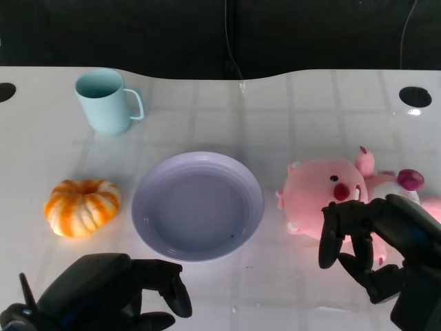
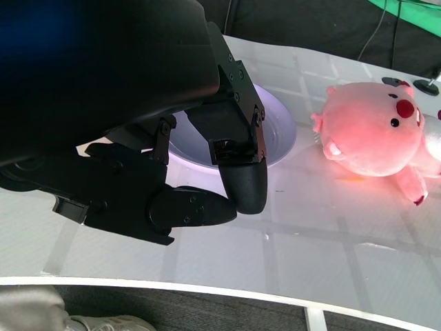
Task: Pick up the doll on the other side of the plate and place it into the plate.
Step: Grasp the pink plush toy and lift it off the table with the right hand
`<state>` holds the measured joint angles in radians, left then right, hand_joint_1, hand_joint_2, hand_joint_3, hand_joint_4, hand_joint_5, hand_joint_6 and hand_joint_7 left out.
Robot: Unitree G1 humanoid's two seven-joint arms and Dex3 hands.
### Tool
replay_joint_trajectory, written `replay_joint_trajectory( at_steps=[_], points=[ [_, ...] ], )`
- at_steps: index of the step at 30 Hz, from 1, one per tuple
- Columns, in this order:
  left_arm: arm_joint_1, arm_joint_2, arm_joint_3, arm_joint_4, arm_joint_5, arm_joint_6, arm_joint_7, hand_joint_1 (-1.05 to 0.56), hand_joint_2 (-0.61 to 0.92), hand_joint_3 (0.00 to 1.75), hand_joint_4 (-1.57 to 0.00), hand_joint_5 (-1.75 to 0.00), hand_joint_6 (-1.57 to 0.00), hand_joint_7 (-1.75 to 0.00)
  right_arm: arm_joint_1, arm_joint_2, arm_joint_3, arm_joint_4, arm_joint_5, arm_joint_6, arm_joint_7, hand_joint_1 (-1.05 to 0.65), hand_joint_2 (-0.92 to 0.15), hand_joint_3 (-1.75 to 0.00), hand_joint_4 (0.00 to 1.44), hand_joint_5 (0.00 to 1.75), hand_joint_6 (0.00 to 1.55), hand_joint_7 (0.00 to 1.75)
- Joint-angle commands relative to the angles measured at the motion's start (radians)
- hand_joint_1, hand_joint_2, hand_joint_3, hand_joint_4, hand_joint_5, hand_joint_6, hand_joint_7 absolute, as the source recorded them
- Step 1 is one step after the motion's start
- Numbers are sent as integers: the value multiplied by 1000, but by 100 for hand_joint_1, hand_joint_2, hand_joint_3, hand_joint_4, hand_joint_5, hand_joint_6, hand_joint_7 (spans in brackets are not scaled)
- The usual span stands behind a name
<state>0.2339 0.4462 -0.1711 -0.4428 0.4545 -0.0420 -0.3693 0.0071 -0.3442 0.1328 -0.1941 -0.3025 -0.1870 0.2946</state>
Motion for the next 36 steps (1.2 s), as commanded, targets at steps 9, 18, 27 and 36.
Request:
replay_joint_trajectory(
  at_steps=[9,18,27,36],
  points=[
    [7,14,3,8,3,-7,0,-29,92,37,-65,-158,-75,-94,7,0,-51,-66,-1,-10,-67,-19,-56,-66,48,98,52,52],
    [10,13,4,25,6,-44,12,-29,92,34,-66,-151,-75,-94,-8,-37,-98,-108,-129,40,-100,-55,-86,-1,2,80,18,20],
    [15,8,-2,14,22,-42,11,-28,92,35,-66,-152,-75,-95,-34,-86,-81,-194,-298,280,-12,-68,-84,0,0,54,5,11],
    [13,2,-5,7,30,-36,9,-28,92,35,-66,-154,-74,-95,-92,-151,-32,-160,-409,376,101,-72,-85,0,4,48,12,11]
  ],
)
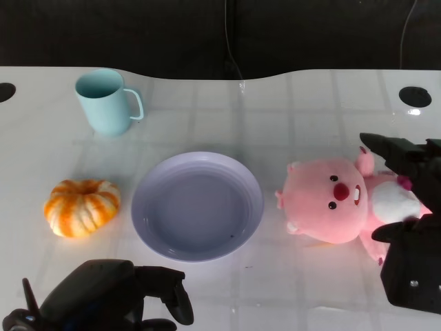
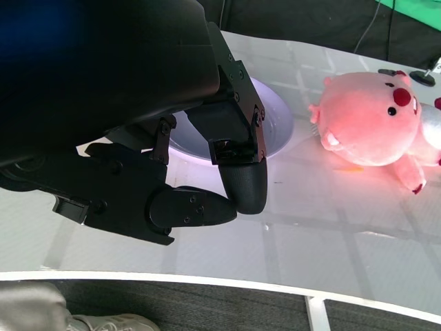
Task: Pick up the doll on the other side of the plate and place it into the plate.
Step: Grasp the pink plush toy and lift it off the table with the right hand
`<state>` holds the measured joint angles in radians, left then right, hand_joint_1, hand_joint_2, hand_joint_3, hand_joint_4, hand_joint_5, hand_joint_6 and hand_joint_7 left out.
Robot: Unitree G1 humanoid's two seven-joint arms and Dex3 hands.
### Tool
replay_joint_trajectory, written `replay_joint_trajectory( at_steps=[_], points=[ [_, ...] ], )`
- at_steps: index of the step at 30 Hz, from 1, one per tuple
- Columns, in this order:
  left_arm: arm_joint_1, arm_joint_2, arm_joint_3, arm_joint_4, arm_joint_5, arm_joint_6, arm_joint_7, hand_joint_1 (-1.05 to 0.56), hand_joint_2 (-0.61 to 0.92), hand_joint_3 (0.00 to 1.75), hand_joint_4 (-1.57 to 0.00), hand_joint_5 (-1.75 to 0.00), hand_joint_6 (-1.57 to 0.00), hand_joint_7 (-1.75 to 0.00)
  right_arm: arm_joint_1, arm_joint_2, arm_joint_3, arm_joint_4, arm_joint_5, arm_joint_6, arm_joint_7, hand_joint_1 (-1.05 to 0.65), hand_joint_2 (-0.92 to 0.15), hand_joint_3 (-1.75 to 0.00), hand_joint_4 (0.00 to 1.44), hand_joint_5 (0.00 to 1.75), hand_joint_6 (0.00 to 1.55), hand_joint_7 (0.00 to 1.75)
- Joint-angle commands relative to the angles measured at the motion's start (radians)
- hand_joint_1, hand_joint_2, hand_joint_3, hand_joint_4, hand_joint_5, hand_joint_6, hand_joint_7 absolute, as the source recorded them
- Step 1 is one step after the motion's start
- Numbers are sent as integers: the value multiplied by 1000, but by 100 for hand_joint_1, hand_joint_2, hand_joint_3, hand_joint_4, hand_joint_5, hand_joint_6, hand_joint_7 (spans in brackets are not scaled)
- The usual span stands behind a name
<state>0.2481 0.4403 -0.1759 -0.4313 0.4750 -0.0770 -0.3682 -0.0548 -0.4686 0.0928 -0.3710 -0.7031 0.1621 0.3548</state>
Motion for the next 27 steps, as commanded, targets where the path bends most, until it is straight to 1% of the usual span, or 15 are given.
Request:
replay_joint_trajectory(
  at_steps=[1,3,7,10,14,20,22,23,25,27],
  points=[
    [-1,6,0,-4,9,0,8,-29,92,36,-66,-154,-75,-95,-44,-29,15,37,-2,34,57,-71,-85,0,5,48,13,10],
    [-1,5,-1,-6,9,2,7,-29,92,36,-66,-155,-75,-95,-64,-33,28,72,0,38,71,-70,-85,0,7,47,14,9],
    [3,9,2,-11,7,-2,5,-29,92,36,-66,-155,-74,-95,-106,-40,65,169,-9,11,52,-72,-86,0,13,43,19,7],
    [7,9,4,-11,4,-5,7,-29,92,36,-66,-154,-74,-95,-144,-38,93,264,-13,-17,25,-71,-85,0,18,40,22,6],
    [11,10,4,-17,9,1,4,-30,92,36,-65,-154,-74,-95,-203,-31,139,382,-35,-14,22,-69,-87,0,28,25,26,2],
    [14,9,3,-27,12,19,-2,-31,92,37,-65,-153,-74,-95,-300,-19,218,574,-72,-30,-12,-72,-89,-1,35,18,29,2],
    [14,8,2,-29,14,22,-1,-31,92,37,-65,-153,-74,-95,-336,-13,252,657,-89,-49,-42,-73,-90,-1,40,16,32,2],
    [14,9,1,-29,15,20,1,-31,92,37,-65,-153,-74,-95,-351,-11,265,691,-95,-59,-60,-74,-91,-1,46,17,35,2],
    [16,10,1,-29,17,15,4,-32,92,37,-65,-153,-74,-95,-377,-7,292,751,-107,-76,-93,-77,-92,-1,54,17,38,2],
    [17,9,1,-33,14,20,1,-31,92,37,-65,-153,-74,-95,-401,-1,312,802,-110,-90,-113,-77,-92,-2,59,17,40,3]
  ],
)
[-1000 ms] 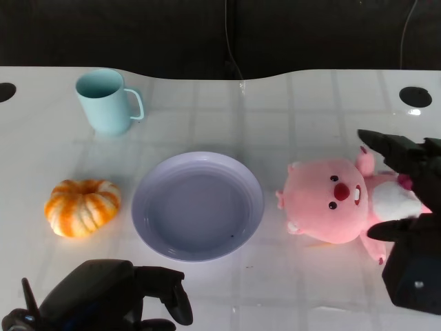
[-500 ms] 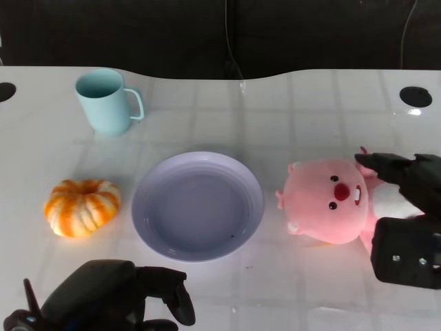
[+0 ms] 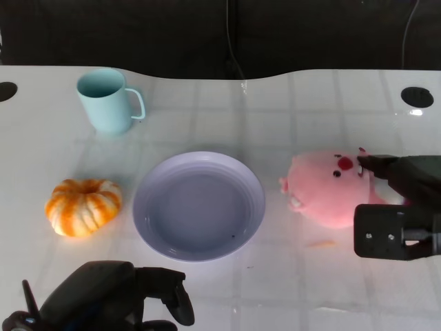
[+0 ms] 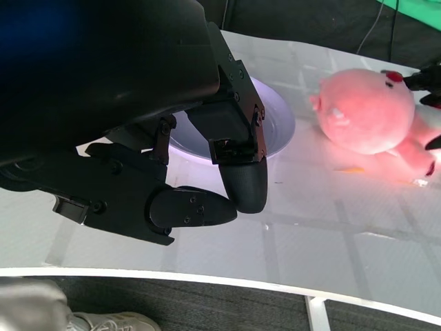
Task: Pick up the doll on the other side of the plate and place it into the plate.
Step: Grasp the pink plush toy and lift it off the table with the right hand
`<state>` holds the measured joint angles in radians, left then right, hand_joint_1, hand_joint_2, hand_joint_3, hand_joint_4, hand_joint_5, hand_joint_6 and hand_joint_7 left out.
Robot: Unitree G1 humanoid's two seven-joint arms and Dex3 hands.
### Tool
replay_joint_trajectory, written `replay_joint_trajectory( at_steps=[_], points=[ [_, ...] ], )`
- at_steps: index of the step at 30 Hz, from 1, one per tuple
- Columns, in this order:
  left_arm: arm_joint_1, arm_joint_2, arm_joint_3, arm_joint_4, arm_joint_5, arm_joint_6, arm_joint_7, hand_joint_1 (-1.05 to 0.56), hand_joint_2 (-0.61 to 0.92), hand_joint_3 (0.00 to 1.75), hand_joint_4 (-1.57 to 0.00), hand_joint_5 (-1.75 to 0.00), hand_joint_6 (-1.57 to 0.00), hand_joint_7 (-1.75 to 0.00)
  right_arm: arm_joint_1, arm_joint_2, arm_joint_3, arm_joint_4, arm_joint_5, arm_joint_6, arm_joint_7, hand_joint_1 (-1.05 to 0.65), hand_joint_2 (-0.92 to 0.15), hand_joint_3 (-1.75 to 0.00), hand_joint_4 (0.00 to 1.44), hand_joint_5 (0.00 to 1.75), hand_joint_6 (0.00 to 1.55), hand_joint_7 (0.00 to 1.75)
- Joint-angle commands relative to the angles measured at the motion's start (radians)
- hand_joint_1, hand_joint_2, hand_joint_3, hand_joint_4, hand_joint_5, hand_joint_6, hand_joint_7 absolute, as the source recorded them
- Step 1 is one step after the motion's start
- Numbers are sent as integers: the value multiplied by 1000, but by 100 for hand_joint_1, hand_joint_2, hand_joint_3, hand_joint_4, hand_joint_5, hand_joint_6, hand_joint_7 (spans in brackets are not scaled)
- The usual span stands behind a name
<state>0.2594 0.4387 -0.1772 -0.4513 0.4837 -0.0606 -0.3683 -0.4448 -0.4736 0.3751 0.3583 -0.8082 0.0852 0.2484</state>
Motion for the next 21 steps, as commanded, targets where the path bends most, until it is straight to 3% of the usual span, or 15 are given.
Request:
replay_joint_trajectory(
  at_steps=[1,8,14,16,18,21],
  points=[
    [7,11,4,-10,3,-3,3,-31,92,37,-65,-153,-74,-95,-25,10,38,100,-5,-19,-16,-77,-92,-3,60,16,40,3],
    [16,16,8,-18,1,-5,-1,-31,92,37,-65,-152,-73,-95,-139,72,102,286,-9,0,-16,-79,-92,-8,59,11,47,4],
    [23,17,8,-34,7,2,-5,-32,92,39,-64,-152,-72,-96,-254,150,152,503,5,-1,-9,-70,-92,-7,56,6,51,3],
    [24,17,8,-37,4,3,-7,-32,92,39,-64,-152,-72,-96,-283,171,157,573,13,-22,-36,-62,-92,-6,62,7,61,6],
    [24,18,7,-37,6,-1,-6,-32,92,39,-64,-152,-71,-96,-301,187,152,627,30,-52,-81,-51,-90,-2,79,8,83,8],
    [26,14,4,-45,12,6,-5,-33,92,39,-64,-153,-72,-97,-317,208,154,685,47,-96,-150,-34,-91,-1,88,9,99,9]
  ],
)
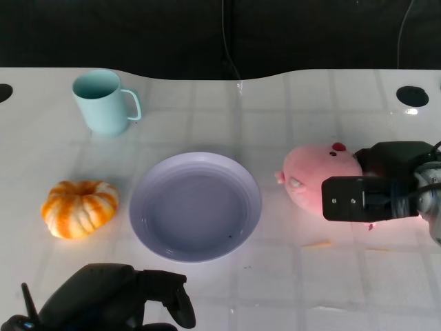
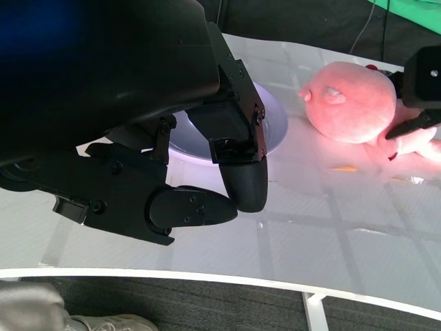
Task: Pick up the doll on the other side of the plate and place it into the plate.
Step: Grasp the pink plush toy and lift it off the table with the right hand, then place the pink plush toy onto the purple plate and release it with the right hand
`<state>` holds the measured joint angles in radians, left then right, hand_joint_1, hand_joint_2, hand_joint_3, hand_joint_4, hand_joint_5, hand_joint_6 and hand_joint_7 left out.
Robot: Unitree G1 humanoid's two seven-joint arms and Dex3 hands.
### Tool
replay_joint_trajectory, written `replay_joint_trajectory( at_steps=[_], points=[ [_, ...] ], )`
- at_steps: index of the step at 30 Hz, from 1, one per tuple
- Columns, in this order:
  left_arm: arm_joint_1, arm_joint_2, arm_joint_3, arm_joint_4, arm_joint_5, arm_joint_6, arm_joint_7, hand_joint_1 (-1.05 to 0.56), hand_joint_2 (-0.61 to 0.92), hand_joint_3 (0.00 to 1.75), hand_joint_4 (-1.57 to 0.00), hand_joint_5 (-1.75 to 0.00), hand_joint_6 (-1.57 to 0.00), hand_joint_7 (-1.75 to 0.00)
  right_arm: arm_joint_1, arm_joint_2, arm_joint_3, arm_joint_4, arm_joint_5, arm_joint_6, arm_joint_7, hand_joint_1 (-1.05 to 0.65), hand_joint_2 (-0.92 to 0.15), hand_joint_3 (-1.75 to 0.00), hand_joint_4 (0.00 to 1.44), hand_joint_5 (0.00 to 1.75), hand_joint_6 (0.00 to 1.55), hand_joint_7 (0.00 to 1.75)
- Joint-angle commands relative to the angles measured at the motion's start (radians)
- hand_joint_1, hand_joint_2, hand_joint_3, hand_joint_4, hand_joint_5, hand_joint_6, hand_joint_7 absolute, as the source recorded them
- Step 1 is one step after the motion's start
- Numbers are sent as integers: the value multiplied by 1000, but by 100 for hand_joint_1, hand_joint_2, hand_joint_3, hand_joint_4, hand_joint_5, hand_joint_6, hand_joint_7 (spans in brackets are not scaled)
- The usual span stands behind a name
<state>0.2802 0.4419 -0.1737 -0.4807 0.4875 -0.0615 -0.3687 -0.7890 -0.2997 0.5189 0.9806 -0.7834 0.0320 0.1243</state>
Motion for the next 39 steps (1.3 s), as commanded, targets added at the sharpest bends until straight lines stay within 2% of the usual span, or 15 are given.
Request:
replay_joint_trajectory(
  at_steps=[1,6,7,8,9,12,13,14,16,18,19,21,23,31,39],
  points=[
    [6,10,0,-18,9,8,-4,-33,92,39,-64,-153,-72,-97,23,39,12,80,25,-57,-51,-31,-91,-1,92,10,104,10],
    [9,7,-3,-30,17,16,-8,-33,92,39,-64,-154,-72,-98,11,51,33,144,16,-115,-169,-24,-92,-9,111,20,119,12],
    [9,6,-3,-33,18,21,-9,-33,92,39,-65,-154,-72,-98,12,50,37,149,13,-125,-187,-23,-92,-16,101,62,119,24],
    [9,5,-4,-33,19,21,-8,-33,92,39,-65,-154,-72,-98,11,49,39,153,13,-131,-201,-23,-92,-19,94,83,116,30],
    [9,5,-5,-33,19,22,-7,-33,92,39,-65,-155,-72,-98,11,48,39,154,15,-134,-211,-23,-92,-20,87,91,113,33],
    [7,7,-8,-29,21,21,-5,-33,92,39,-65,-154,-71,-98,17,44,31,154,24,-152,-265,-24,-92,-24,81,91,107,34],
    [5,7,-10,-27,23,23,-6,-33,92,39,-65,-154,-71,-98,24,42,20,151,33,-166,-306,-24,-92,-20,80,116,105,54],
    [3,7,-12,-28,28,29,-8,-34,92,39,-64,-154,-71,-98,29,40,8,146,43,-179,-341,-21,-91,-17,79,150,94,97],
    [1,6,-16,-27,33,37,-10,-35,92,40,-65,-155,-71,-98,38,33,-16,130,63,-204,-397,-20,-91,-17,80,170,83,130],
    [-1,6,-18,-20,32,32,-3,-34,92,40,-64,-155,-71,-98,46,24,-39,84,83,-211,-434,-20,-90,-20,80,170,84,130],
    [-3,6,-18,-14,31,26,3,-34,92,39,-64,-155,-71,-98,51,19,-47,62,87,-215,-449,-19,-85,-28,82,172,83,136],
    [-7,5,-19,-1,30,15,11,-33,92,38,-65,-154,-72,-99,63,1,-49,7,75,-223,-476,-18,-65,-66,87,174,81,151],
    [-7,5,-20,4,33,13,12,-33,92,38,-65,-154,-72,-99,78,-21,-48,-64,59,-219,-486,-18,-57,-86,91,175,76,167],
    [-6,4,-19,17,29,10,11,-31,92,36,-65,-152,-72,-98,166,-70,-113,-392,63,-176,-445,-17,-52,-98,95,175,74,175],
    [-7,-2,-31,37,52,-7,29,-31,92,35,-67,-145,-74,-93,187,-60,-143,-574,67,-199,-385,-14,-48,-97,95,175,73,175]
  ],
)
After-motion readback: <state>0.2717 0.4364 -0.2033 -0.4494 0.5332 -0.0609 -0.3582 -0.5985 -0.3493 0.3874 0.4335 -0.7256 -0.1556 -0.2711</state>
